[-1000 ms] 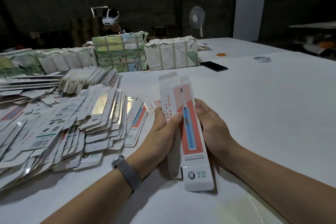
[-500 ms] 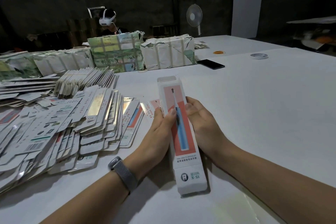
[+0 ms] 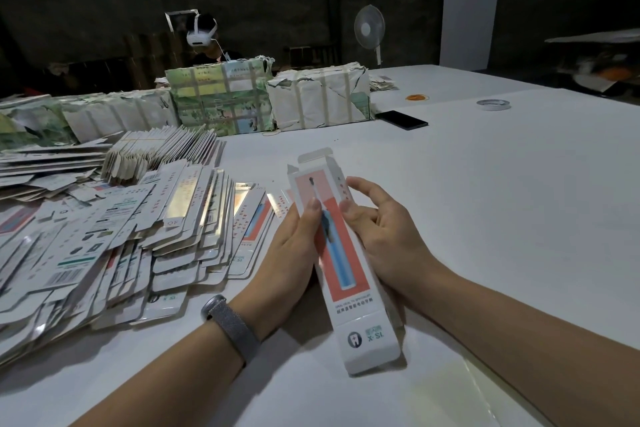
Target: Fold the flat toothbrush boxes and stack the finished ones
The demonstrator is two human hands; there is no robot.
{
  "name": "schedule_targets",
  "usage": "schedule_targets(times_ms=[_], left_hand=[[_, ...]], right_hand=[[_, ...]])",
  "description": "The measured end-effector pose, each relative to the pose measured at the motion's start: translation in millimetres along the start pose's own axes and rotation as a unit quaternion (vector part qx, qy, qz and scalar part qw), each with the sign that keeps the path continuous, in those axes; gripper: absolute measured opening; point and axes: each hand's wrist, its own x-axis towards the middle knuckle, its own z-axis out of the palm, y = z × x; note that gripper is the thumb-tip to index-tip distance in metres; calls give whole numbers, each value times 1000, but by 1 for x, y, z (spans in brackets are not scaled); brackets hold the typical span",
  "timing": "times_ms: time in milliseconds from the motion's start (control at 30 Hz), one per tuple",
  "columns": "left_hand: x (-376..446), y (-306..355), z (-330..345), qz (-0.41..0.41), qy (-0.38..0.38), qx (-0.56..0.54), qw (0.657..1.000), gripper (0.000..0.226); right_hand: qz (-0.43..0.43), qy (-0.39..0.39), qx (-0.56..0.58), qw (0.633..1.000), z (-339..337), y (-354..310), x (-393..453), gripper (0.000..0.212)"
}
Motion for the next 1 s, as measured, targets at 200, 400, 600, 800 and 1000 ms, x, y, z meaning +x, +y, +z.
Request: schedule_targets(times_ms=[200,400,600,800,1000], left_hand=[[0,1,0,13,-22,26,999,47],[-4,3,2,22,-58,51,997,40],[-2,2,0,24,-16,-10,1000,45],[-2,1,-3,29,-25,-39,998,45],[-2,3,-4,14,-36,-43,998,42]], right_hand=[[6,3,31,1000,1,2,1,24],[0,27,44,999,0,-1,1,24],[-16,10,21,1000,2,-3,-3,24],[-11,2,13,1000,3,-4,-2,21],[14,0,24,1000,1,-4,-2,20]])
